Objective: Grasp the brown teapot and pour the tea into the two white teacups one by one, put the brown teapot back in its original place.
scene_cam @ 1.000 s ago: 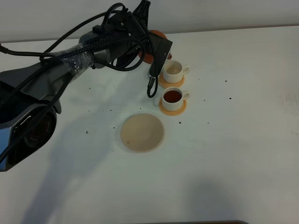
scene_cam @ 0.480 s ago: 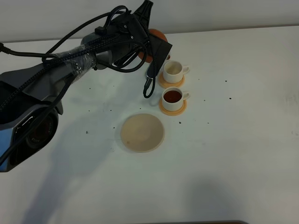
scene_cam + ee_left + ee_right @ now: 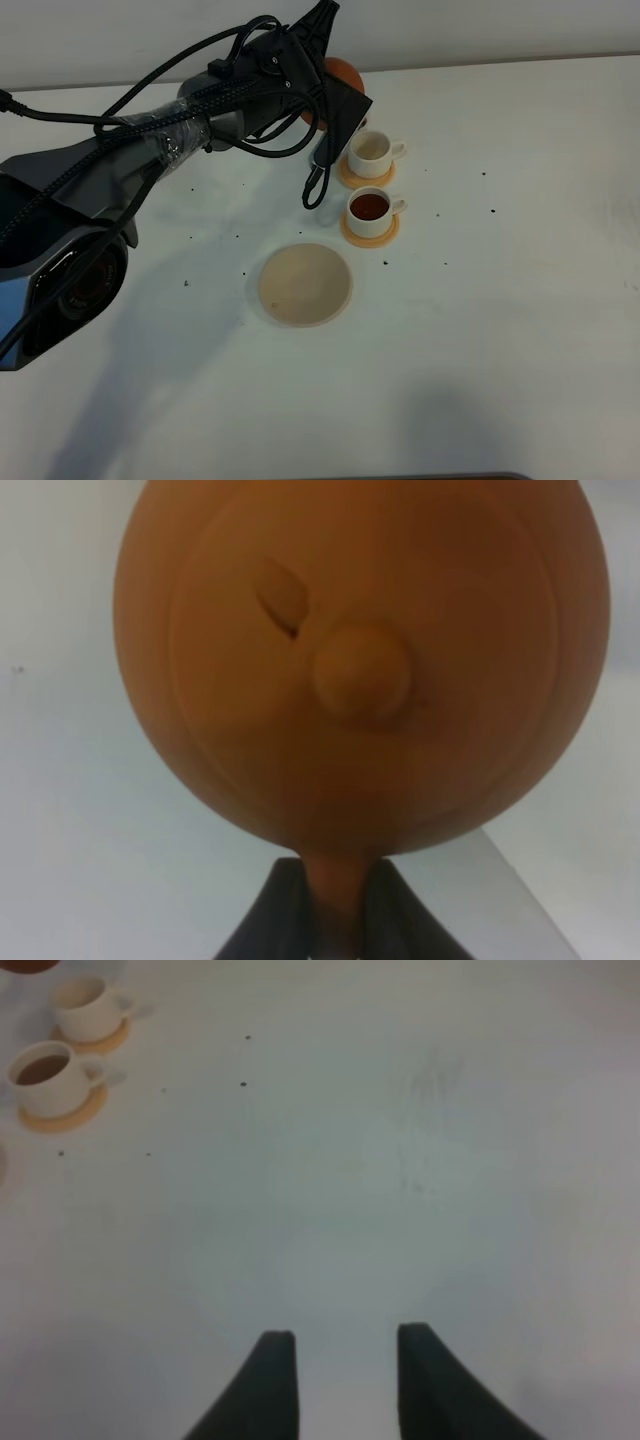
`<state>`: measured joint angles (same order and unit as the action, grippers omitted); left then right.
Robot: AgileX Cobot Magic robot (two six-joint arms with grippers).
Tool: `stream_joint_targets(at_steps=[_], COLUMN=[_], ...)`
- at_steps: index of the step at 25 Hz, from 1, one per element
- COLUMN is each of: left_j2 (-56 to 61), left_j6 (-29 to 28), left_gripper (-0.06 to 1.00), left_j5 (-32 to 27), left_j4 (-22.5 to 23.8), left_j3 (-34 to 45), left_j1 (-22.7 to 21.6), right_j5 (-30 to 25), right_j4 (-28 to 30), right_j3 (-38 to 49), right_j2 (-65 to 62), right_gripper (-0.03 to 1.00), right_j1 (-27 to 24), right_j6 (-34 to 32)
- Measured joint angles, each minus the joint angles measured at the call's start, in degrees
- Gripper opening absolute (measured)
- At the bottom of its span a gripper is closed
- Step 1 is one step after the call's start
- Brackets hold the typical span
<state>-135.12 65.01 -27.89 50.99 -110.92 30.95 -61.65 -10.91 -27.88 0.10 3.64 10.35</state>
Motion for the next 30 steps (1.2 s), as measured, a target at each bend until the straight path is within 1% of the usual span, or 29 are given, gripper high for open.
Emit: stream_joint_targets(at_steps=[14,21,30], left_j2=[0.00,0.00,0.00], left_j6=[7.98,13.03,17.11], left_gripper=[0.11,0.11,0.11], left_j5=[1.79,2.66,4.87], left_j4=[0.14,0.14,0.09], left_j3=[0.00,0.00,0.00], left_j1=[0.00,0.00,0.00], right_j5=[0.00,0.00,0.00], right_j4=[0.00,0.00,0.00], right_j3=[0.00,0.00,0.00], right_j2=[0.00,0.00,0.00], right_gripper=[0.24,0.24,0.24], right_j1=[0.00,0.00,0.00], right_j6=[0.00,0.00,0.00])
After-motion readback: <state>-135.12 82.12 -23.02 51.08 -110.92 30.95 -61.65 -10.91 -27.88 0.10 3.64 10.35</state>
